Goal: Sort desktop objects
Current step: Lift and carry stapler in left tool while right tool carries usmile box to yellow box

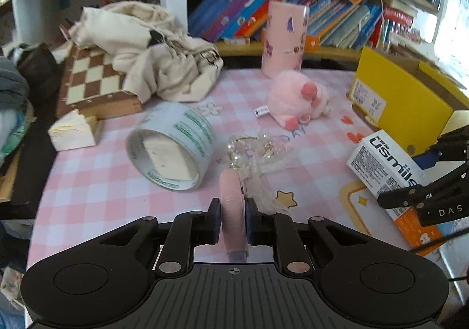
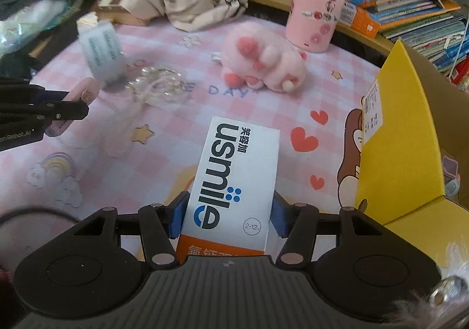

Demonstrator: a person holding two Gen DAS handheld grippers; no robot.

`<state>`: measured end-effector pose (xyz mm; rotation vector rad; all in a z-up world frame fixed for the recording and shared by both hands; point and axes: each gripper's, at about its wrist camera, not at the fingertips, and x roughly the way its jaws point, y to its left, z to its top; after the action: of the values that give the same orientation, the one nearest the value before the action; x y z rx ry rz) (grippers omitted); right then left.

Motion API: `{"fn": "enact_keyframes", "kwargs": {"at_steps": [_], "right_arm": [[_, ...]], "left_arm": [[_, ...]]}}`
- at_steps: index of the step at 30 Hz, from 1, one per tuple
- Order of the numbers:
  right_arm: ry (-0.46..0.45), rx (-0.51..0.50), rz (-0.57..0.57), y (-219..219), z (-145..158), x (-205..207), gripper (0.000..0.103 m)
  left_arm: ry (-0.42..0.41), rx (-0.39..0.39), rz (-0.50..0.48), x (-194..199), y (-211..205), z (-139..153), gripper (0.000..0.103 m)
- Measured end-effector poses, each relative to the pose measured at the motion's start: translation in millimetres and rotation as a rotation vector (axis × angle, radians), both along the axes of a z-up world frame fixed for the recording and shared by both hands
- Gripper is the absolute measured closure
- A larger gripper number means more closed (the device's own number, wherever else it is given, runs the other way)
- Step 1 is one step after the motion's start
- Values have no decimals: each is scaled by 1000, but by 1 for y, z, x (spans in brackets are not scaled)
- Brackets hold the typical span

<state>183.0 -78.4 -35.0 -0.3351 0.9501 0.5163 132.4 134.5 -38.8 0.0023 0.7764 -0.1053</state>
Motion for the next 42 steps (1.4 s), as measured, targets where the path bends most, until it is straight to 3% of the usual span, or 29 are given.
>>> {"fn": "enact_keyframes", "kwargs": {"at_steps": [9,21,42], "right_arm": [[-10,37,-4,-6,11,-24,49],[1,57,8,-3,11,-42,49],[2,81,-75,-35,26,-72,49]], "left_arm": [[-60,-31,52,-30,4,23,88],[-81,-25,87,-56,10,34,88],[-104,-83,-23,-71,-16,42,88]]}}
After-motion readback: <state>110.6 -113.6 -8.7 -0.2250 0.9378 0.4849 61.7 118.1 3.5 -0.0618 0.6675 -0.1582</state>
